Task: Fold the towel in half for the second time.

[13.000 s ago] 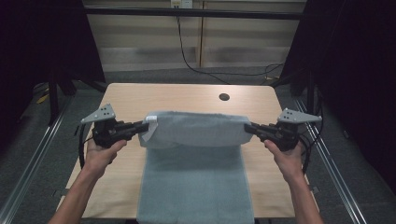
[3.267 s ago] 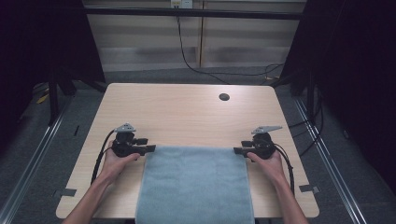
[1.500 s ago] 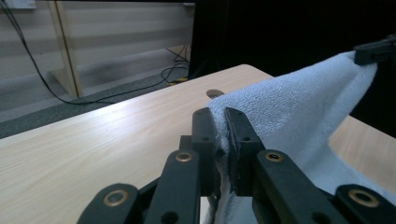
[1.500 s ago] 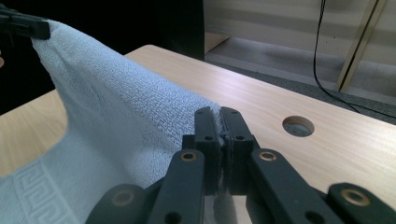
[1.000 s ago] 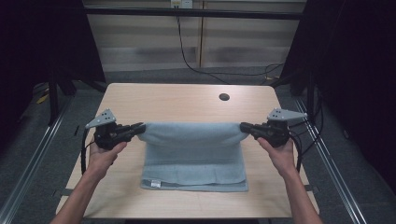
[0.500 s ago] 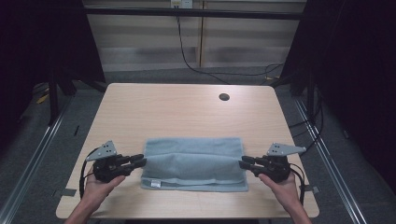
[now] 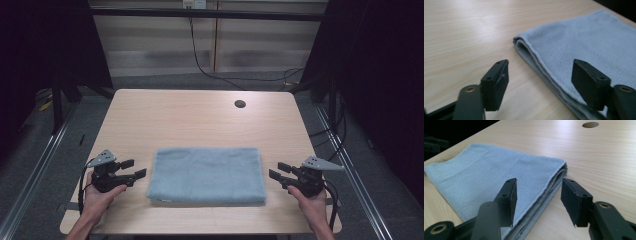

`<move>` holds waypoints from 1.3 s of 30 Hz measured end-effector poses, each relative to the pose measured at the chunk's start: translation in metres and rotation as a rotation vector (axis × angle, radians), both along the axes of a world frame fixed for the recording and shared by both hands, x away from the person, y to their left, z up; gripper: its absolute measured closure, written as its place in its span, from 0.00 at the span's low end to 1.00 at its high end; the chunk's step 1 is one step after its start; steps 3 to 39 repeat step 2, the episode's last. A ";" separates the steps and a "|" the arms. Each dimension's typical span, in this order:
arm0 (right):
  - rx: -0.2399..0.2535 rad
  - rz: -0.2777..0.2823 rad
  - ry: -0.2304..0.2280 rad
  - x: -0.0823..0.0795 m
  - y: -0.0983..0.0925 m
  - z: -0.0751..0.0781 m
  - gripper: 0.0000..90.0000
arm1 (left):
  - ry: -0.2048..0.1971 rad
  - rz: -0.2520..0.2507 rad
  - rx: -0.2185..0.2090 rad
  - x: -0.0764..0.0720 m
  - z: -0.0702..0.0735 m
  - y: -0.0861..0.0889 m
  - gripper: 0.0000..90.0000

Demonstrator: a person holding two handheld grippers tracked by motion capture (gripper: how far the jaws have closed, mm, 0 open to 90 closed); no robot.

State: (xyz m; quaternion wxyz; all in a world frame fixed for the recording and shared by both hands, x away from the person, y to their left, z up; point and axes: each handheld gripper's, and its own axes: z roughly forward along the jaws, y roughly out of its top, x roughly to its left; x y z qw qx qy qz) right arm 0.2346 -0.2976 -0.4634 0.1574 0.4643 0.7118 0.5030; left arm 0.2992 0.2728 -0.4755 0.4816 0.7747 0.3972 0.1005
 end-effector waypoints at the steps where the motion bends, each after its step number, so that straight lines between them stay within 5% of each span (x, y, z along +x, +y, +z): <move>1: 0.009 -0.016 -0.001 0.000 -0.001 -0.001 0.49 | 0.001 -0.003 0.003 -0.001 0.001 0.000 0.29; 39: 0.003 -0.023 -0.001 0.000 -0.001 -0.001 0.49 | -0.005 -0.004 0.000 -0.003 0.002 -0.001 0.29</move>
